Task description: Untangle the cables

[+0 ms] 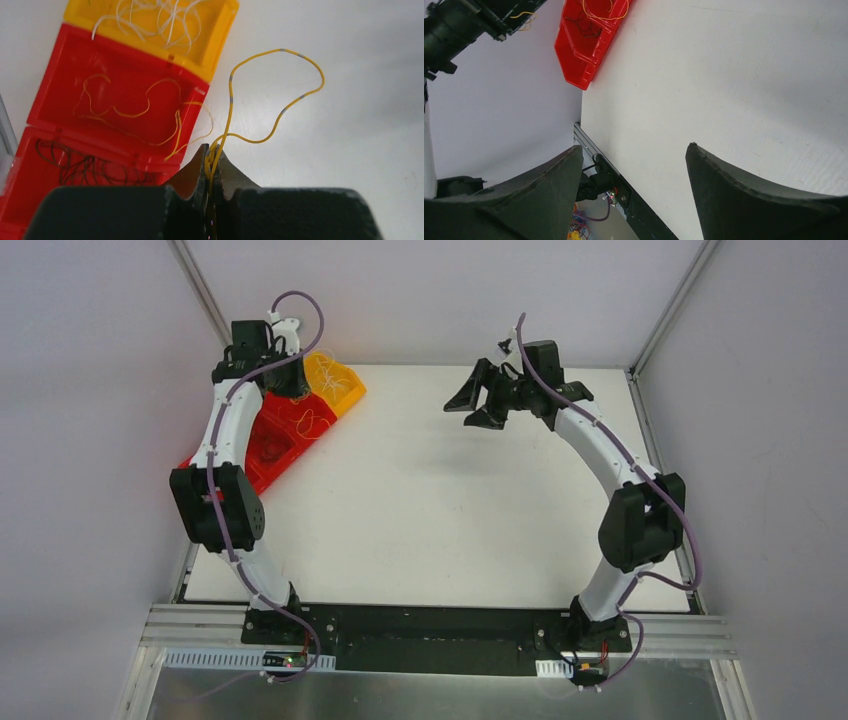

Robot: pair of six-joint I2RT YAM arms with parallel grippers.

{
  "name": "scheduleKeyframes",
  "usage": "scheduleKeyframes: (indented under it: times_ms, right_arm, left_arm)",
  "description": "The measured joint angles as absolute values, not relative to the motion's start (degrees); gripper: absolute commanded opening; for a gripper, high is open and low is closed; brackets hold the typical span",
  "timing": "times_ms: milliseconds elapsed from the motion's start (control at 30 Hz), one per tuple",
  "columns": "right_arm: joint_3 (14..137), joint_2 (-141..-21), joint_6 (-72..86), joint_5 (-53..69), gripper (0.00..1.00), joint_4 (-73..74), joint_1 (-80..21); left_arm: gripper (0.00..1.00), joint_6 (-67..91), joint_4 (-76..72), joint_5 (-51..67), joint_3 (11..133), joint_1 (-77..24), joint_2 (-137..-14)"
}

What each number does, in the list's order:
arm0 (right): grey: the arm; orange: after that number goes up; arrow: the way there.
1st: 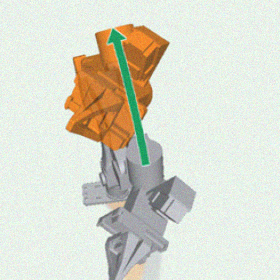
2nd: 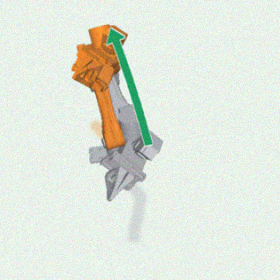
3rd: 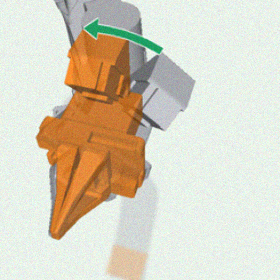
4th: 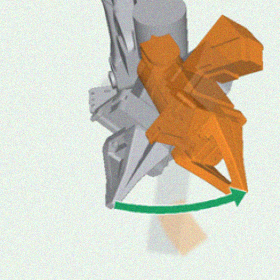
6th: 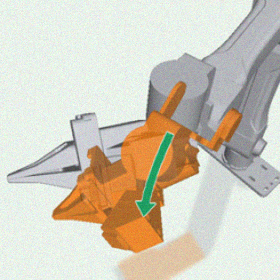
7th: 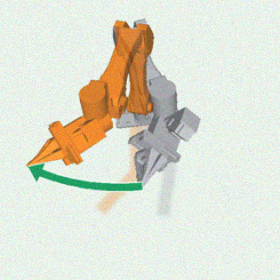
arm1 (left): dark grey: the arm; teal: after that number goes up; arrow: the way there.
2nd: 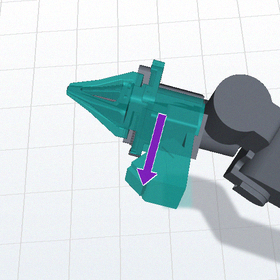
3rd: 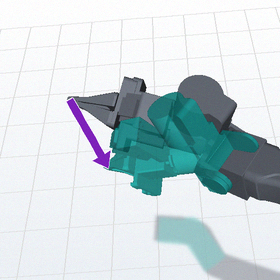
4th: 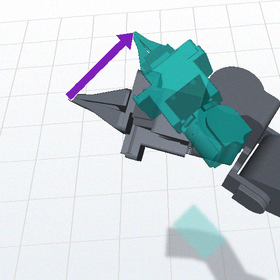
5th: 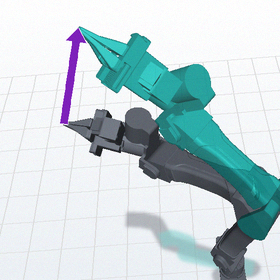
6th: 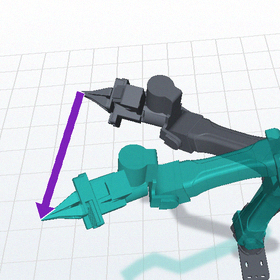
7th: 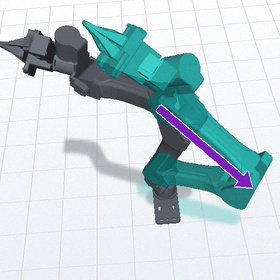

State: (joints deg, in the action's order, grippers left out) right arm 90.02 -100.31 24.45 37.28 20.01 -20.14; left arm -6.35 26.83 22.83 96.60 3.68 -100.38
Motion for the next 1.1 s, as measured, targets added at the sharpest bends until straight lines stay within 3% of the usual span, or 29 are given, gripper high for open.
scheduleKeyframes:
  times_ms: [233, 400, 567, 667, 1100]
  right_arm:
    - [88.2, -97.3, 20.7, 37.3, 0.78, 22.2, -18.9]
    - [88.2, -97.2, 20.1, 37.3, 0.78, 22.7, -18.8]
    - [88.2, -97.2, 19.9, 37.4, 0.78, 23.1, -18.8]
    - [88.2, -97.2, 19.6, 37.4, 0.78, 23.4, -18.8]
    - [87.5, -97.2, 18.3, 37.8, 0.78, 24.3, -18.2]
  left_arm:
    - [0.0, -13.8, 39.4, 20.6, 99.0, 6.0, -107.8]
    - [0.01, -14.9, 41.7, 19.9, 109.2, 6.5, -116.6]
    - [0.46, -18.4, 41.4, 17.5, 118.1, 8.0, -125.0]
    - [0.62, -20.1, 41.9, 16.2, 121.0, 9.0, -128.3]
    - [0.74, -20.7, 44.4, 28.1, 115.2, 12.1, -119.8]
